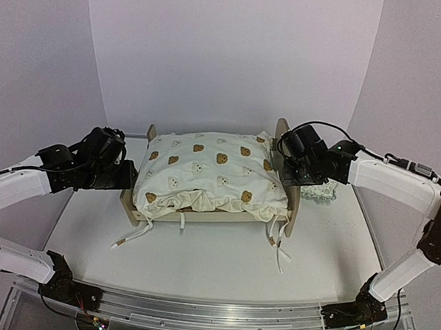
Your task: Set up the pet bed
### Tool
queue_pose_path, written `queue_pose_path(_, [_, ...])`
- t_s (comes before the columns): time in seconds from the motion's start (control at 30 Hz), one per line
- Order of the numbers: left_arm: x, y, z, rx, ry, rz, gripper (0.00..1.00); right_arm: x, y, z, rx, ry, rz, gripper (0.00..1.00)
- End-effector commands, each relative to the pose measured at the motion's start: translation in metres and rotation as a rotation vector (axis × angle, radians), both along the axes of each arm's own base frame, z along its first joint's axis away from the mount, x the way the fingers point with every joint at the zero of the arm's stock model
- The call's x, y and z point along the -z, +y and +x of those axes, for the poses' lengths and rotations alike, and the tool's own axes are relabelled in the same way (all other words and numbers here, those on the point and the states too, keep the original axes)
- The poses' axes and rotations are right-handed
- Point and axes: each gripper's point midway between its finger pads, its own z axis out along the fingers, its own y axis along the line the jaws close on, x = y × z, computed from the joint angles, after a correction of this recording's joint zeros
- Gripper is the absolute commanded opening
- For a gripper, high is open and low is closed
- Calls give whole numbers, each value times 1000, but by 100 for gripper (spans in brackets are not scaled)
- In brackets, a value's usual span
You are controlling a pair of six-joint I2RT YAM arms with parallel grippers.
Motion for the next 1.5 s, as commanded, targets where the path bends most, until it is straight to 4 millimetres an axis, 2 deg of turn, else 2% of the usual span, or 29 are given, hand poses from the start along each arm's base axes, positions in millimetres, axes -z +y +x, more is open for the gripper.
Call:
queue_pose_path(0.0, [-35,15,-7,6,-45,37,47,11,31,-3,-3,37,125,1])
queue_pose_path(0.07, [-48,9,-8,49,-65,22,48,10,37,-5,-27,48,147,9])
queue_pose_path(0.13, [-65,-1,-6,102,-94,-1,49,6,43,-8,-68,59,171,24])
queue_pose_path(0.17, [-72,-9,-5,134,-105,-14,49,1,46,-10,-92,60,186,33])
queue_pose_path(0.3, [-101,-45,4,269,-147,-74,54,-29,42,-17,-154,1,188,52])
queue_pose_path(0.4, [-118,-76,14,367,-177,-97,58,-53,24,-23,-160,-71,161,59])
queue_pose_path(0.43, [-127,-86,17,401,-198,-105,63,-59,18,-26,-159,-92,150,62])
queue_pose_path(0.5, [-148,-103,25,456,-274,-136,76,-67,6,-32,-153,-122,138,66])
queue_pose_path(0.57, [-164,-111,33,479,-357,-147,96,-71,-4,-41,-150,-139,137,69])
queue_pose_path(0.6, [-171,-114,39,477,-400,-147,99,-70,-10,-46,-149,-142,141,70])
queue_pose_path(0.67, [-186,-126,44,515,-476,-178,100,-66,-20,-58,-141,-142,157,72])
queue_pose_path(0.8, [-201,-180,13,821,-515,-314,95,-44,-41,-86,-115,-102,217,76])
queue_pose_path(0.87, [-197,-216,-7,940,-523,-248,91,-31,-47,-104,-131,-43,237,78])
queue_pose_path(0.93, [-176,-261,-33,1069,-552,-132,91,-19,-51,-121,-149,11,263,78])
queue_pose_path(1.0, [-158,-295,-51,1185,-571,-73,89,-8,-55,-133,-151,39,289,79])
queue_pose_path(1.1, [-134,-333,-61,1271,-611,-2,80,-1,-61,-141,-131,45,328,79])
queue_pose_path(1.13, [-127,-341,-65,1297,-619,13,79,0,-62,-144,-132,48,335,79])
queue_pose_path(1.33, [-46,-388,-69,1390,-634,263,75,1,-74,-153,-118,40,339,79])
queue_pose_path(1.47, [-16,-403,-58,1375,-645,365,70,5,-77,-157,-121,53,327,79])
